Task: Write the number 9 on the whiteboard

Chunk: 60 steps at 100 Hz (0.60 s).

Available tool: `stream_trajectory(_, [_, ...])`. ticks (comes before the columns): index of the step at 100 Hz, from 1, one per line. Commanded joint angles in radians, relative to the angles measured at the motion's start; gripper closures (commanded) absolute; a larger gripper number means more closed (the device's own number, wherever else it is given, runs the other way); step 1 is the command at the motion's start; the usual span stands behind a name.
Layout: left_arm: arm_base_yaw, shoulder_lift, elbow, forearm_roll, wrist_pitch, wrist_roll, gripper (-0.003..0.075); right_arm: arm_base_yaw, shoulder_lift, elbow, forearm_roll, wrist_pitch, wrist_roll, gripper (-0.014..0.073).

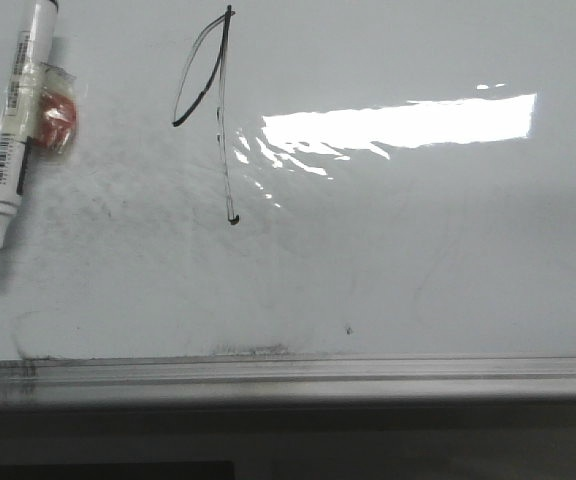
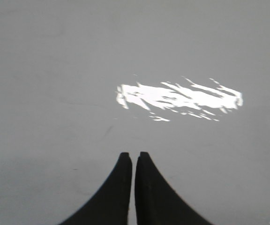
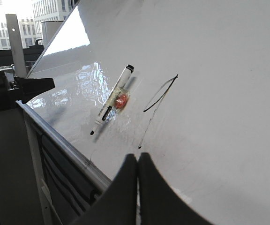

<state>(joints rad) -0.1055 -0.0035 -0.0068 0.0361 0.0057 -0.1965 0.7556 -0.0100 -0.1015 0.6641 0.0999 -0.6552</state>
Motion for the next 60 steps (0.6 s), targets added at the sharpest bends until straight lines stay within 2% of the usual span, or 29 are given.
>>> stream_trajectory(1, [0.067, -0.031, 0.040, -0.007, -0.031, 0.013, 0.0741, 0.001, -0.015, -0.028, -0.001, -0.072, -0.009, 0.0657])
stream_trajectory(14, [0.106, -0.031, 0.040, -0.017, 0.085, 0.130, 0.0741, 0.001, -0.015, -0.028, -0.001, -0.072, -0.009, 0.0657])
stream_trajectory(30, [0.093, -0.031, 0.040, -0.060, 0.291, 0.133, 0.0741, 0.001, -0.015, -0.028, -0.001, -0.072, -0.009, 0.0657])
stream_trajectory(60, [0.091, -0.030, 0.040, -0.060, 0.285, 0.131, 0.0741, 0.001, -0.015, -0.028, -0.001, -0.072, -0.009, 0.0657])
